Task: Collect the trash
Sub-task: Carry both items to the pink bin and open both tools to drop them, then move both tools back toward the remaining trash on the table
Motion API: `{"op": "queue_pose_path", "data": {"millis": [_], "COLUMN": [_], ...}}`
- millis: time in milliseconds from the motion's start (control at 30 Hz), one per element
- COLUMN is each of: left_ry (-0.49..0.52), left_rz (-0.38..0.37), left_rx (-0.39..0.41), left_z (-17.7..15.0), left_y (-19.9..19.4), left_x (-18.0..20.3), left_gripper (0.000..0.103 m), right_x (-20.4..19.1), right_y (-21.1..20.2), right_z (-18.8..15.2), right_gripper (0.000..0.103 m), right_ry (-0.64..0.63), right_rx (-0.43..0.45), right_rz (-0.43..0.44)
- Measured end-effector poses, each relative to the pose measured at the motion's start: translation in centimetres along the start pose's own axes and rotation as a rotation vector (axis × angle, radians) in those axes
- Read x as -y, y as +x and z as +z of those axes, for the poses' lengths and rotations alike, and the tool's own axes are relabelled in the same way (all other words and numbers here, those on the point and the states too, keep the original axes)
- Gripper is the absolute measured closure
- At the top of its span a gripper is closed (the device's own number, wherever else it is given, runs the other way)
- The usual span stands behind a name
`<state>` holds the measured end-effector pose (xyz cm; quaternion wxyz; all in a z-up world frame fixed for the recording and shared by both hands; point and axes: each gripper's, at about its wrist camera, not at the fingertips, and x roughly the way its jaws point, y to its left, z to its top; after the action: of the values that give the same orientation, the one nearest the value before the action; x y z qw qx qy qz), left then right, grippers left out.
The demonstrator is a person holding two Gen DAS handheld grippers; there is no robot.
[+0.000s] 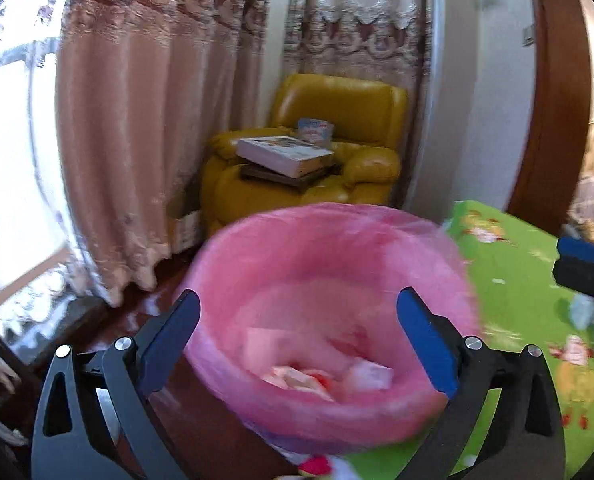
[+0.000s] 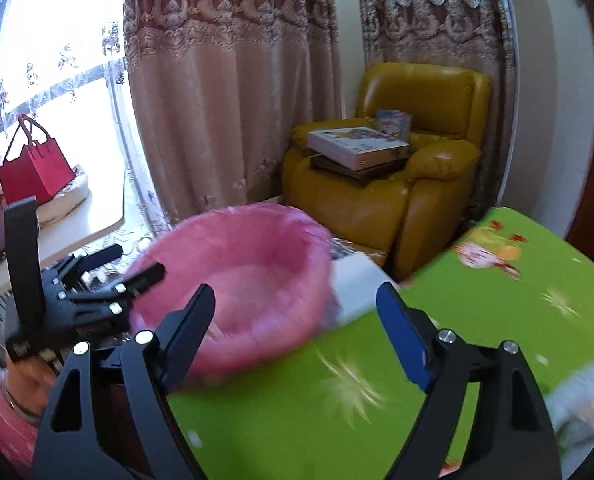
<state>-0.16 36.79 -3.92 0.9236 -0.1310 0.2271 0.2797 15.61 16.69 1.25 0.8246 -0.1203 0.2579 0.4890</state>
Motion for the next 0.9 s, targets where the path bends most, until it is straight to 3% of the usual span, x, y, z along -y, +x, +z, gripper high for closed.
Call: {"op": "queue_pose_path", "data": {"millis": [133, 400, 667, 833, 900], "left_ry": [0.030, 0.180, 0.275, 0.336, 0.362], "left_rz": [-0.122, -0.382, -0.528, -0.547, -0.550], "left_rx": [-0.022, -0.092, -0.180, -0.210, -0.227], "left_z": [-0.8, -2.9, -6.1, -7.9, -8.4], "left_y": [-1.3, -2.2, -1.6, -1.1, -1.1], "left_x": [5.0, 20.4, 33.1, 38.5, 39.8], "left_gripper": [0.010, 0.010, 0.010, 0.010, 0.010], "right_x": [3.6, 12.6, 20.9, 24.4, 24.8], "right_y": [-4.7, -15.2, -23.5, -26.6, -27.3], "right_z": [-3.4, -11.7, -18.7, -21.8, -22.2], "right_gripper": [0.023, 0.023, 0.023, 0.023, 0.023], "right_ry": [0.039, 0.186, 0.371, 0.517, 0.519], "right_rx": [-0.002, -0.009, 0.012, 0.032, 0.034], "right_rz": [-0.087, -0.331, -0.527, -0.578, -0.595]}}
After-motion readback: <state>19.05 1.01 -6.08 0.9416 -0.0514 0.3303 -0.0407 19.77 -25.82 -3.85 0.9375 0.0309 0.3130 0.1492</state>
